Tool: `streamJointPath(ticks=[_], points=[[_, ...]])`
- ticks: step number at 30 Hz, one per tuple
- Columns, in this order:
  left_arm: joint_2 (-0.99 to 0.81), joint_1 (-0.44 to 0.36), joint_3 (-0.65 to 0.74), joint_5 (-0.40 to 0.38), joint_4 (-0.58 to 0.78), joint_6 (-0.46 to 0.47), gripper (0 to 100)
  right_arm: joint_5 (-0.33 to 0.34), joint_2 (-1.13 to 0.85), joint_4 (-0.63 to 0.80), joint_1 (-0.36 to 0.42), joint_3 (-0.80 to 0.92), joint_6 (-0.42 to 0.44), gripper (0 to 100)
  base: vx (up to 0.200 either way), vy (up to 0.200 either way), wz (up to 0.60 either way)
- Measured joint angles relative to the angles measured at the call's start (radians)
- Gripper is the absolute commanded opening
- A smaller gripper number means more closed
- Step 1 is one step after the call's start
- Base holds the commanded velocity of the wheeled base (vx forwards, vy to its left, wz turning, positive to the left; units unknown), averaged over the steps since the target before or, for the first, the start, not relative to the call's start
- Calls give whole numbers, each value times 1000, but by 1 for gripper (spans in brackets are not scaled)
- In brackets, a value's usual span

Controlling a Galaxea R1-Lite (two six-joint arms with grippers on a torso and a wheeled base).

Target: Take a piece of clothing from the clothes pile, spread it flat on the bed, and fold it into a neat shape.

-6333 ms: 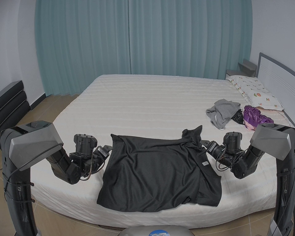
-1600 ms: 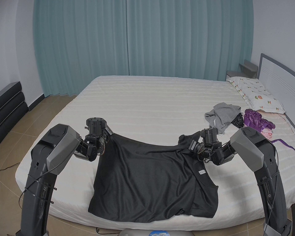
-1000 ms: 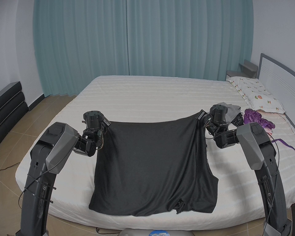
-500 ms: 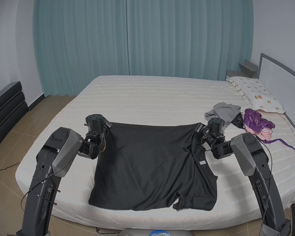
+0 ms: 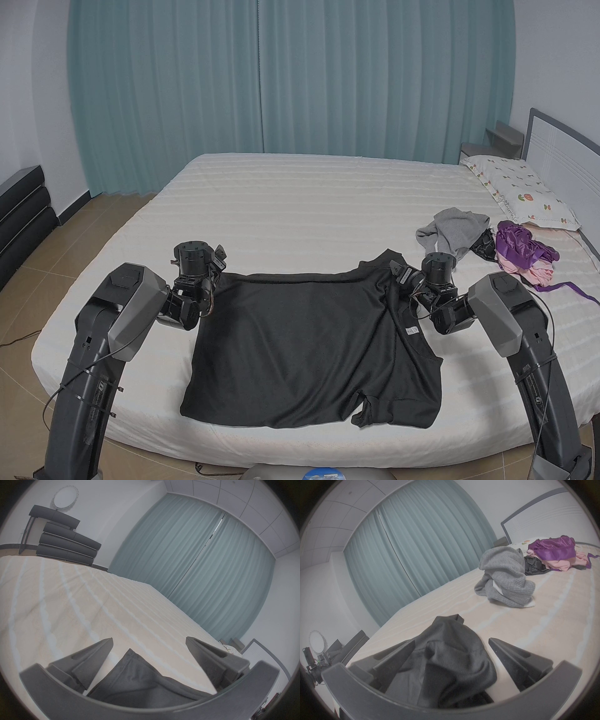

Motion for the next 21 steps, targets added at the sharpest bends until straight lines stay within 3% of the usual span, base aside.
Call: streamJointPath(ticks=[7,21], points=[[-70,7,151,-16,-9,-4,100,44,-142,-38,-22,246,47,100,0,0,0],[-399,4,681,-109,-40,-27,100,181,-493,-201,-50,908,145,100,0,0,0]])
